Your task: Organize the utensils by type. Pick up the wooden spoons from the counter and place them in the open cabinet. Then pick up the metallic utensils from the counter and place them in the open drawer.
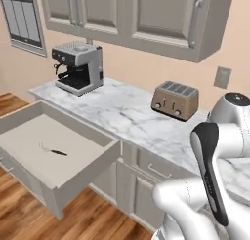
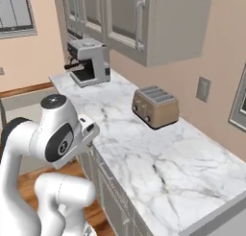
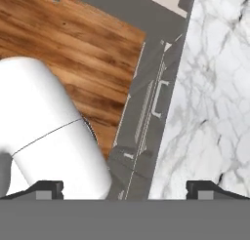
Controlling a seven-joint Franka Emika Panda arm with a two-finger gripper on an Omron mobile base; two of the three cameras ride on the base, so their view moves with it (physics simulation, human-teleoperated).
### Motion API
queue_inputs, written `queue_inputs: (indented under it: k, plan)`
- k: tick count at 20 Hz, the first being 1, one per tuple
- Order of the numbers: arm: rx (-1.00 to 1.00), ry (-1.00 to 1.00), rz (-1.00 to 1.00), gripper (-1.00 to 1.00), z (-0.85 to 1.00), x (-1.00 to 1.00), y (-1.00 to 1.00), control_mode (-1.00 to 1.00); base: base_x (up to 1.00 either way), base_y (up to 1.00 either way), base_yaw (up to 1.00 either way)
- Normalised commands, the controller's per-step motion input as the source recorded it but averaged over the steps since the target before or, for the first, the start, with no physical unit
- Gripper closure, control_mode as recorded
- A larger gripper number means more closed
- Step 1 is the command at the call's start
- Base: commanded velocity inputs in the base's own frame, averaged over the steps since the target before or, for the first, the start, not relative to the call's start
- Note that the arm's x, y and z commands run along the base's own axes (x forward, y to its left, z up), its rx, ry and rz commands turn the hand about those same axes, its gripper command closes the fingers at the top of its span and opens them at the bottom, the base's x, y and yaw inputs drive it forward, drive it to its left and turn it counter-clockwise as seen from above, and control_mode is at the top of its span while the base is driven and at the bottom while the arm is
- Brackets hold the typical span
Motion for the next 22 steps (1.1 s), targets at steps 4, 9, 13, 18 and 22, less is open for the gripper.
queue_inputs:
  k: [4, 9, 13, 18, 22]
  plan:
    - [0.0, 0.0, 0.0, -1.0, 0.0, 0.0, 0.0, 1.0, -0.92, -0.22, -0.35]
    - [0.0, 0.0, 0.0, -1.0, 0.0, 0.0, 0.0, 1.0, -0.98, -0.02, -0.41]
    - [0.0, 0.0, 0.0, -1.0, 0.0, 0.0, 0.0, 1.0, -0.8, -0.01, -0.44]
    - [0.0, 0.0, 0.0, -1.0, 0.0, 0.0, 0.0, 1.0, -0.59, -0.37, -0.32]
    - [0.0, 0.0, 0.0, -1.0, 0.0, 0.0, 0.0, 1.0, -0.36, -0.86, -0.12]
